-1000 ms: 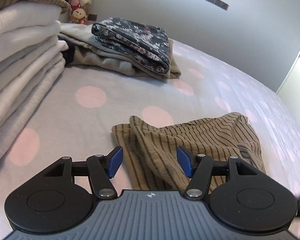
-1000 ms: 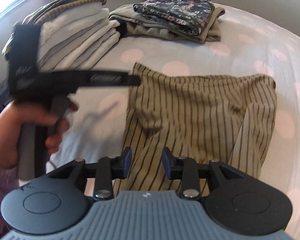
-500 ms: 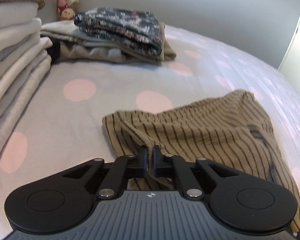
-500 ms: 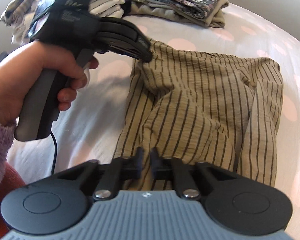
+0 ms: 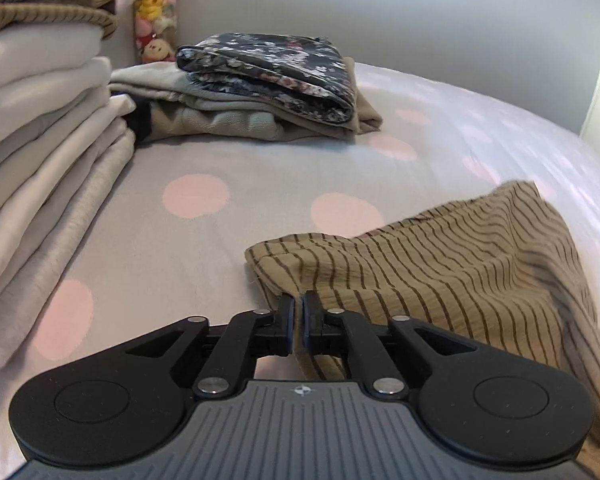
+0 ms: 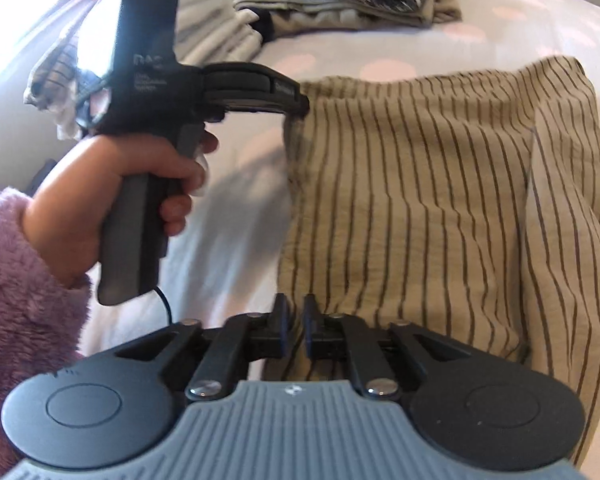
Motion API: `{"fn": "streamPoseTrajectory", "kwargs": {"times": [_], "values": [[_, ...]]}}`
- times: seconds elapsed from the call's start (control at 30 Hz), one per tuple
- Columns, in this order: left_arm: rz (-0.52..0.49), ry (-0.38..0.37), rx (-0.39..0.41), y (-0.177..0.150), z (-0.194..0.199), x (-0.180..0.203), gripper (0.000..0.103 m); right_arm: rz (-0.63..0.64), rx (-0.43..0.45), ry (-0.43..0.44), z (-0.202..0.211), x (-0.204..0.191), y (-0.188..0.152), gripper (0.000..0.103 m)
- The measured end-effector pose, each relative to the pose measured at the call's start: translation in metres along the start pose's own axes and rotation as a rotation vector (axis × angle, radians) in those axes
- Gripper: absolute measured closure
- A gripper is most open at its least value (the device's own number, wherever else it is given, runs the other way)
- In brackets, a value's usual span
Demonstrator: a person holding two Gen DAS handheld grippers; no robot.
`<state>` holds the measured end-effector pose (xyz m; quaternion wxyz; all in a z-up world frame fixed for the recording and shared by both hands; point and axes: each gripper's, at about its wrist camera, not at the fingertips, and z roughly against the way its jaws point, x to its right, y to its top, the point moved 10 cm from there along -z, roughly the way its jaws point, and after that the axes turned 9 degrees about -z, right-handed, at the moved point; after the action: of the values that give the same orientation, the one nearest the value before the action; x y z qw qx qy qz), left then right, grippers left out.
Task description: Fold clothes
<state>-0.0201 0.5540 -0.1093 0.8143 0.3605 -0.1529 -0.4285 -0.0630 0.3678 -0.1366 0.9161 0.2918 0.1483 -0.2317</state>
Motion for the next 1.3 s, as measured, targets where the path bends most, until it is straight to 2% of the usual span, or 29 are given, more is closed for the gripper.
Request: {"fn": "streamPoseTrajectory", "kwargs": {"times": [0.07, 0.17, 0.27, 0.33, 0.47, 0.57, 0.73, 0.93, 0.97, 1.07, 1.3], "values": [[-0.007, -0.002, 0.004, 0.001, 0.004, 0.002, 0.076, -0.005, 0.018, 0.011, 0.010, 0.002, 0.002, 0.071], [-0.020, 0.008, 0.017, 0.003, 0.010, 0.004, 0.061, 0.015, 0.061, -0.004, 0.033, 0.009, 0.007, 0.068], [-0.037, 0.041, 0.033, 0.004, 0.016, 0.003, 0.060, 0.008, 0.118, -0.047, 0.058, 0.030, 0.016, 0.067], [-0.031, 0.056, 0.041, 0.006, 0.019, 0.001, 0.060, -0.001, 0.158, -0.109, 0.071, 0.052, 0.026, 0.066], [-0.031, 0.051, 0.047, 0.007, 0.020, 0.002, 0.060, -0.073, 0.210, -0.237, 0.085, 0.108, 0.047, 0.067], [-0.058, 0.034, 0.032, 0.005, 0.017, 0.009, 0.060, -0.128, 0.226, -0.293, 0.090, 0.144, 0.059, 0.067], [-0.109, 0.028, -0.013, -0.004, 0.004, 0.019, 0.060, -0.185, 0.211, -0.282, 0.081, 0.182, 0.080, 0.067], [-0.135, 0.027, -0.064, -0.015, -0.011, 0.025, 0.060, -0.244, 0.132, -0.195, 0.036, 0.202, 0.086, 0.067], [-0.138, 0.027, -0.071, -0.016, -0.013, 0.025, 0.060, -0.250, 0.123, -0.186, 0.030, 0.204, 0.085, 0.068], [-0.143, 0.027, -0.094, -0.021, -0.020, 0.025, 0.060, -0.255, 0.122, -0.159, 0.022, 0.205, 0.083, 0.099], [-0.141, 0.055, -0.098, -0.025, -0.025, 0.020, 0.060, -0.312, 0.167, -0.223, 0.038, 0.237, 0.084, 0.102]]}}
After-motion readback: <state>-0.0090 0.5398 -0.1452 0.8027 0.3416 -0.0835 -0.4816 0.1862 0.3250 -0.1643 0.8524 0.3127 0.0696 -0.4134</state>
